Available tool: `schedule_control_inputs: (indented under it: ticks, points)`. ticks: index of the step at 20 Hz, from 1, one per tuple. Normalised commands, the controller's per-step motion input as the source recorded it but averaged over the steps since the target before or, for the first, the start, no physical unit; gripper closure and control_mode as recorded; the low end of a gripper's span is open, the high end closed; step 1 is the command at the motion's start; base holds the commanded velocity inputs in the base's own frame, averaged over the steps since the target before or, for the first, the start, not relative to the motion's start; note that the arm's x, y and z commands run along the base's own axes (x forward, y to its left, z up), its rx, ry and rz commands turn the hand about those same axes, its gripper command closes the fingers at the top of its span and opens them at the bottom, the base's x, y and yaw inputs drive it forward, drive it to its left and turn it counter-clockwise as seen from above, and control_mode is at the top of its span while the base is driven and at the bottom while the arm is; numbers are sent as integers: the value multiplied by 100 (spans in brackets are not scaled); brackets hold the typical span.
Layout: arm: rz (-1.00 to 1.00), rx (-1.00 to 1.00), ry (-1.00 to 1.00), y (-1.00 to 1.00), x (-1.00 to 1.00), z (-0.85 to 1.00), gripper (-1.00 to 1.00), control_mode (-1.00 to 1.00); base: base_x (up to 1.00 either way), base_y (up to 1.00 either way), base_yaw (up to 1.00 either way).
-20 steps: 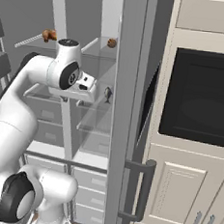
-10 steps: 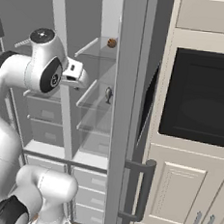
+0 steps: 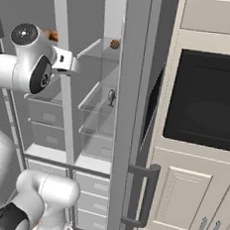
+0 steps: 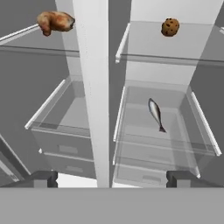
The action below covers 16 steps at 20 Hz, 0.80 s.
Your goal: There's a fish in the fridge that needs to be moved to the freezer for freezing. Pick up the fish from the fridge, place it on any shelf in the freezer, and close the fridge and freezer doors when done.
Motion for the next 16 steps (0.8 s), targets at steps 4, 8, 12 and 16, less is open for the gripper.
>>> schedule_control_inputs:
  ticks: [4,8,12,16]
  points:
    - [1,0,0,0,0,0,-100,-100,0,0,0]
    - [0,0,0,0,0,-9,-100,-100,0,0,0]
    - [-1,0,0,0,-3,-26,-100,-100,0,0,0]
    - [-5,-1,1,-12,-2,-36,-100,-100,0,0,0]
